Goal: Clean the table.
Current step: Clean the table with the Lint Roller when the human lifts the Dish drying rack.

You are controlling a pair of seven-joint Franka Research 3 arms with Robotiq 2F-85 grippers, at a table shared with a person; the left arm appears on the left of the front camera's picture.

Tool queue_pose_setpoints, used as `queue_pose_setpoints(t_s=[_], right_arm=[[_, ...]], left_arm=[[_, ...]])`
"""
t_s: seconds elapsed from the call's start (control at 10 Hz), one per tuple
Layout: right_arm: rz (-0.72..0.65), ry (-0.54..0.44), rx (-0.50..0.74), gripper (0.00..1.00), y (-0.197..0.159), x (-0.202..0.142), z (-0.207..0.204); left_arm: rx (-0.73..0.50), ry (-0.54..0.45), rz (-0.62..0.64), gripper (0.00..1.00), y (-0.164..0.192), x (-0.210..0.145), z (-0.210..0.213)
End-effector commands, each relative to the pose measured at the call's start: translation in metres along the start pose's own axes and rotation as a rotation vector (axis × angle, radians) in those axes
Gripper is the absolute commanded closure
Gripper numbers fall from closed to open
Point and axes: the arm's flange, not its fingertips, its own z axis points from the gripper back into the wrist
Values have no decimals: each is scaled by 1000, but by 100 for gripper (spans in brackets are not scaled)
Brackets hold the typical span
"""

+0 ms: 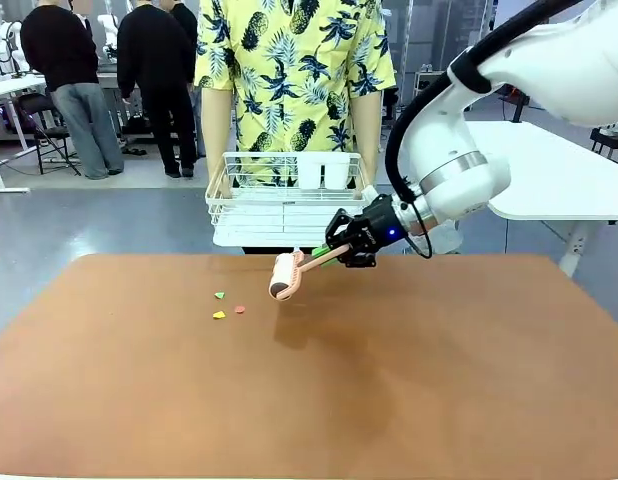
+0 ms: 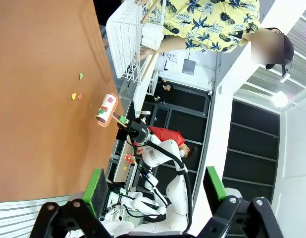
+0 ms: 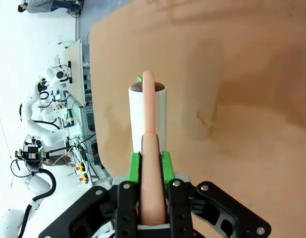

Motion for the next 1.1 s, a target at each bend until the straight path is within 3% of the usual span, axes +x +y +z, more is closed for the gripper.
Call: queue_pose_setpoints(t_s=[0.0,0.3,0.5,1.0], right_arm=[[-42,40,-4,79,7,9,-17],[-43,113,-23,79,6,12,-37],[-44,53,-45,79,4,13,-42],[-24,52,-45,79,-3,20,-60]], left_arm=[[-4,16,-20,0,1,-2,4],[-4,16,-20,0,1,-2,4],[-4,16,-20,0,1,-2,4],[-4,16,-20,0,1,-2,4]])
